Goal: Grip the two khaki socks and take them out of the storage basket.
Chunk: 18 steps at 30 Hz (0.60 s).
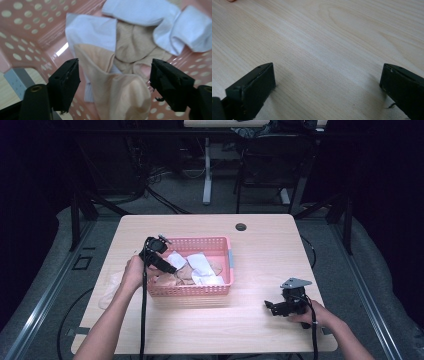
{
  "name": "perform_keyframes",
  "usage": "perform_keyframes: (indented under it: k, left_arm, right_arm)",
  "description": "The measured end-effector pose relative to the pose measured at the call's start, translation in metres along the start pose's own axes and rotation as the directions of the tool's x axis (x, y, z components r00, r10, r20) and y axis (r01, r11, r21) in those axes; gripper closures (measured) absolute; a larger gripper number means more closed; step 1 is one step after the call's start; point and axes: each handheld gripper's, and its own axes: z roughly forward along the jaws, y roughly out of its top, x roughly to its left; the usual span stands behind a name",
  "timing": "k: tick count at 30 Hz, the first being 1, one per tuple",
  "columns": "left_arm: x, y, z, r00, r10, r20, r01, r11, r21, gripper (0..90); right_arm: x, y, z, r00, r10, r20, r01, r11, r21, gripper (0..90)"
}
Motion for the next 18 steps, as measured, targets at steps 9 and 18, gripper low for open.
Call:
perform_keyframes:
  k: [9,18]
  left_arm:
    - [0.007,-0.004,0.022,0.9995,-0.030,-0.010,0.031,0.9954,0.090,51.3]
    - [0.011,-0.005,0.026,0.9995,-0.031,0.008,0.030,0.9949,0.097,77.9]
  right_arm:
    - [0.000,0.000,0.000,1.0000,-0.003,-0.002,0.003,1.000,-0.003,0.0]
    - [0.000,0.000,0.000,1.0000,-0.002,-0.002,0.002,1.000,-0.003,0.0]
